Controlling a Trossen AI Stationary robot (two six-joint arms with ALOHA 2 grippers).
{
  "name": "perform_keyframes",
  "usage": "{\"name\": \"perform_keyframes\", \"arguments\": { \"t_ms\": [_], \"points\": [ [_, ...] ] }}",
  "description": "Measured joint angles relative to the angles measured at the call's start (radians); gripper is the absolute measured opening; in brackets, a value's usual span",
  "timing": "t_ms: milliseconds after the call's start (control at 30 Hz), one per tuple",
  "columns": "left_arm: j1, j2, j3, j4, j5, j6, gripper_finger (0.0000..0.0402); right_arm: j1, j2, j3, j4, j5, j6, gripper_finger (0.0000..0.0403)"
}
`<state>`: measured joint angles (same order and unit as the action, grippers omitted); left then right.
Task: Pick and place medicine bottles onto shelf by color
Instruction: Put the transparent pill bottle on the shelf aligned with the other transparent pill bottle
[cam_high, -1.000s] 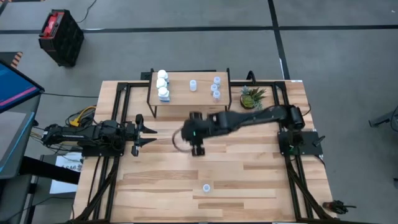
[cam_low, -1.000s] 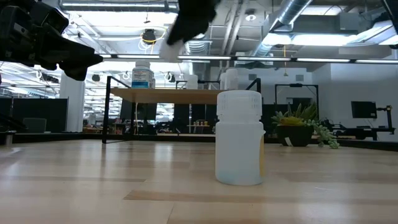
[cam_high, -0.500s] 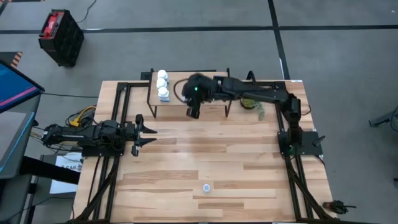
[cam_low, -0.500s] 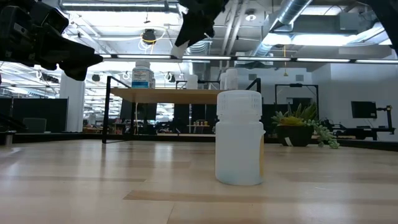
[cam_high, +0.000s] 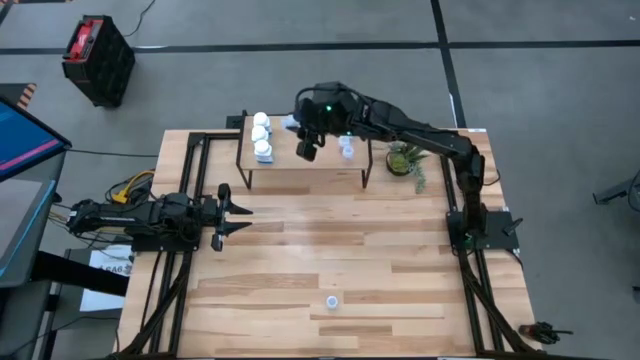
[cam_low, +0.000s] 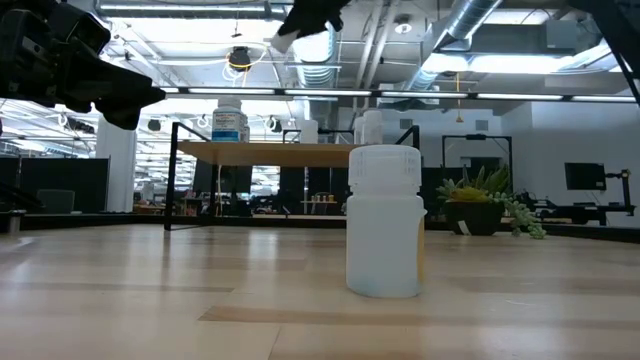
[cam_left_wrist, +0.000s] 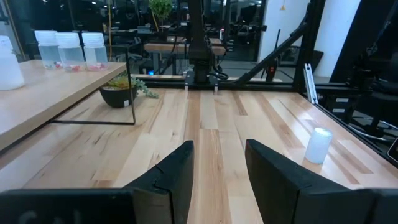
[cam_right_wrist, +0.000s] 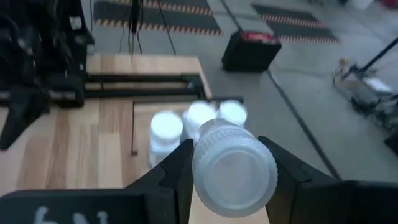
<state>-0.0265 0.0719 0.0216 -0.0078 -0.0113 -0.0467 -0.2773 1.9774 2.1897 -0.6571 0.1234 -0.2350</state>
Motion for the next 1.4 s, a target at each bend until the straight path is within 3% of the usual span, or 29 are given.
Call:
{"name": "perform_keyframes", "arguments": {
  "t_ms": [533,1133,1400],
  "points": [
    [0.000,0.000,0.000,0.000,0.000,0.000,0.0132,0.000,0.086,0.007,0.210,0.002,-0.005,0.0150],
    [0.000,0.000,0.000,0.000,0.000,0.000,0.0132,-0.020,0.118,0.003,-0.292,0.006,0.157,0.0154],
    [0.000,0.000,0.000,0.000,0.000,-0.001,0.0132,-0.022,0.118,0.003,-0.369,-0.026,0.242,0.0151]
  ]
}}
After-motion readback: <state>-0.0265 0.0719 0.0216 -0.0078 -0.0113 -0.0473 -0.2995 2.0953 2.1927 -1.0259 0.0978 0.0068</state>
